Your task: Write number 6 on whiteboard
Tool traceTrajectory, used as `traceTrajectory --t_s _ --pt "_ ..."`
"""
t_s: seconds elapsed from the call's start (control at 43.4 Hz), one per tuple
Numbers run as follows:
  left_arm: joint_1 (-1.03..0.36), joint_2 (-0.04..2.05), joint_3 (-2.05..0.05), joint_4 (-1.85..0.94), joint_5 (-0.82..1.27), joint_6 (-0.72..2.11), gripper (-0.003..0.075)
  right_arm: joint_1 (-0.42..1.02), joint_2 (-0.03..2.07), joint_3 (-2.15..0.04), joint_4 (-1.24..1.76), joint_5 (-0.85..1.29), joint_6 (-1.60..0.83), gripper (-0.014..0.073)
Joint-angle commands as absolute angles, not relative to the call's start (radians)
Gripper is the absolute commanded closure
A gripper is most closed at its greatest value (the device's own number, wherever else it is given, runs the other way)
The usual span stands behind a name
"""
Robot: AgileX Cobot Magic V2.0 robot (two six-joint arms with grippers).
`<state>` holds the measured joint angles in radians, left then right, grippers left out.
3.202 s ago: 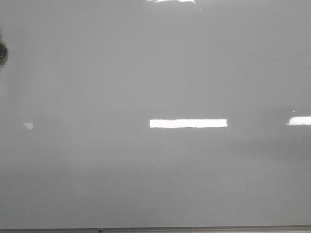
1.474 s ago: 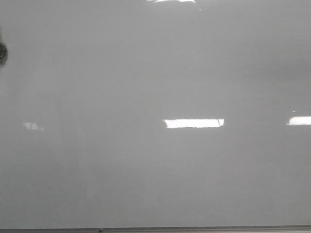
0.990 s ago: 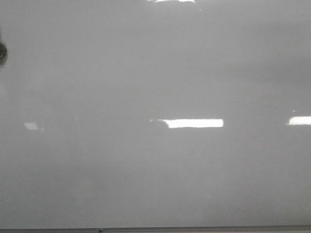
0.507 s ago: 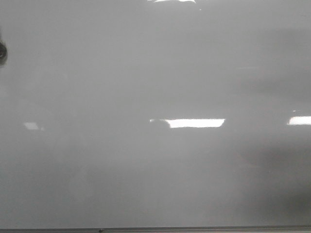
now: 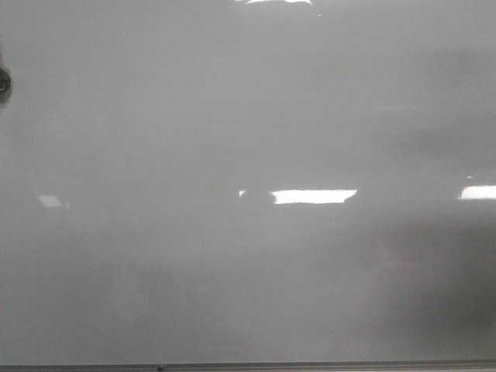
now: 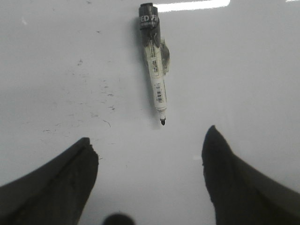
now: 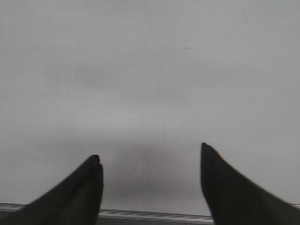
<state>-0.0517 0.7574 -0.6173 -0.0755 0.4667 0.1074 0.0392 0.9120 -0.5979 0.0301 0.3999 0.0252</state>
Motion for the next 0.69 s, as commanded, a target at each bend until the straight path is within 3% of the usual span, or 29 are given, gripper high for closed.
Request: traceTrajectory --t_s 0.0,0.668 --pt "-0.059 0.78 -0.648 -0.086 0.393 0.105 0.0195 0.038 0.907 -0.632 0.022 0.329 0.019 -0.0008" --pt "-0.059 0.902 -0.648 -0.086 0.366 0.105 0.0195 0.038 0.907 -0.632 0.022 0.328 0.019 -0.0008"
